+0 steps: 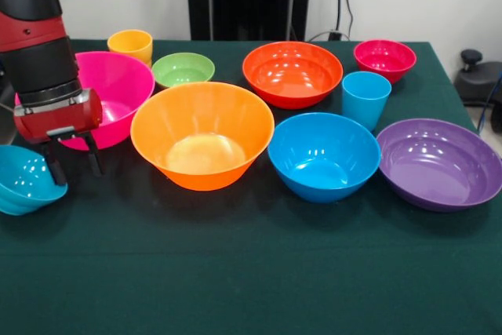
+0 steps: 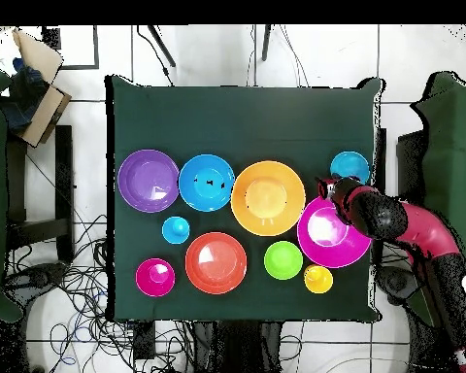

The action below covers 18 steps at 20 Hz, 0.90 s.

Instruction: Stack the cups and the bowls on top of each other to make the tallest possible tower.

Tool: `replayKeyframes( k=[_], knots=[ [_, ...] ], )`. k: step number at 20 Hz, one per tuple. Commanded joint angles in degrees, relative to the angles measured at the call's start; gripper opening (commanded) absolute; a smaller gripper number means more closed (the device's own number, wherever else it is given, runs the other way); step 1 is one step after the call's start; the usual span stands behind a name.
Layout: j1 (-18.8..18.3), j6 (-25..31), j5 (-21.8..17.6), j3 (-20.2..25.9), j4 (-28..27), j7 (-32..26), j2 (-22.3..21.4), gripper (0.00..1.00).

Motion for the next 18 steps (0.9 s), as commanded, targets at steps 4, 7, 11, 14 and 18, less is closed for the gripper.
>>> replayKeyframes(
  k=[4,7,11,14,18],
  knots=[
    [1.9,6.4,-3.0,0.6,-4.9,-18.2,-0.7,1.00],
    [1.8,7.4,-2.8,0.8,-4.8,-19.1,-1.8,1.00],
    [1.1,10.4,-2.4,2.2,-7.2,-24.1,-1.1,1.00],
    [0.8,11.7,-2.4,2.9,-8.3,-25.9,-0.9,1.00],
    [0.8,11.7,-2.7,3.0,-8.2,-25.5,-1.2,1.00]
  ],
)
